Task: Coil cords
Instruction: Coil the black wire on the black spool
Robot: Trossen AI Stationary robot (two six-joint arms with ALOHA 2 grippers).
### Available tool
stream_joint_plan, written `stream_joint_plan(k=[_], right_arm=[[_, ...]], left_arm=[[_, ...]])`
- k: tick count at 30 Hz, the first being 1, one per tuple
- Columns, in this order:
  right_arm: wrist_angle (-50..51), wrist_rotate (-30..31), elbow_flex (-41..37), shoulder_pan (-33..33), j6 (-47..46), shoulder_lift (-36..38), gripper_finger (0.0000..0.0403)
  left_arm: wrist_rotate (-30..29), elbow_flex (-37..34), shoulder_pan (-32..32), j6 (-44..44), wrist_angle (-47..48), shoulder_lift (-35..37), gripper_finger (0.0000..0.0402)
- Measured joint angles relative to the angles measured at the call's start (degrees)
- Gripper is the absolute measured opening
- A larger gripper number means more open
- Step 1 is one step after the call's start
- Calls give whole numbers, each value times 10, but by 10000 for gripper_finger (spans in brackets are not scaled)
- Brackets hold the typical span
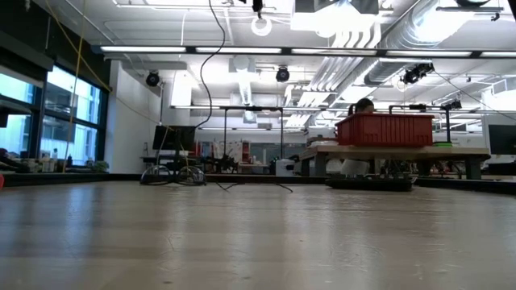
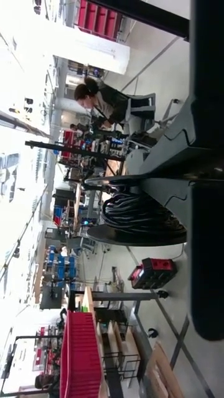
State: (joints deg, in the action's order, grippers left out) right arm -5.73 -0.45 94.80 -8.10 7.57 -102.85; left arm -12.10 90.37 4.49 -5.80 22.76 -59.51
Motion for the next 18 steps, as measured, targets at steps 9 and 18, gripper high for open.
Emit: stream_joint_plan(k=[9,18], right_arm=[[-19,36,0,8,12,1,76],[-37,34,0,33,-41,6,3]], left_arm=[[0,0,0,0,0,0,1],[-17,0,0,-69,-20,-6,1]])
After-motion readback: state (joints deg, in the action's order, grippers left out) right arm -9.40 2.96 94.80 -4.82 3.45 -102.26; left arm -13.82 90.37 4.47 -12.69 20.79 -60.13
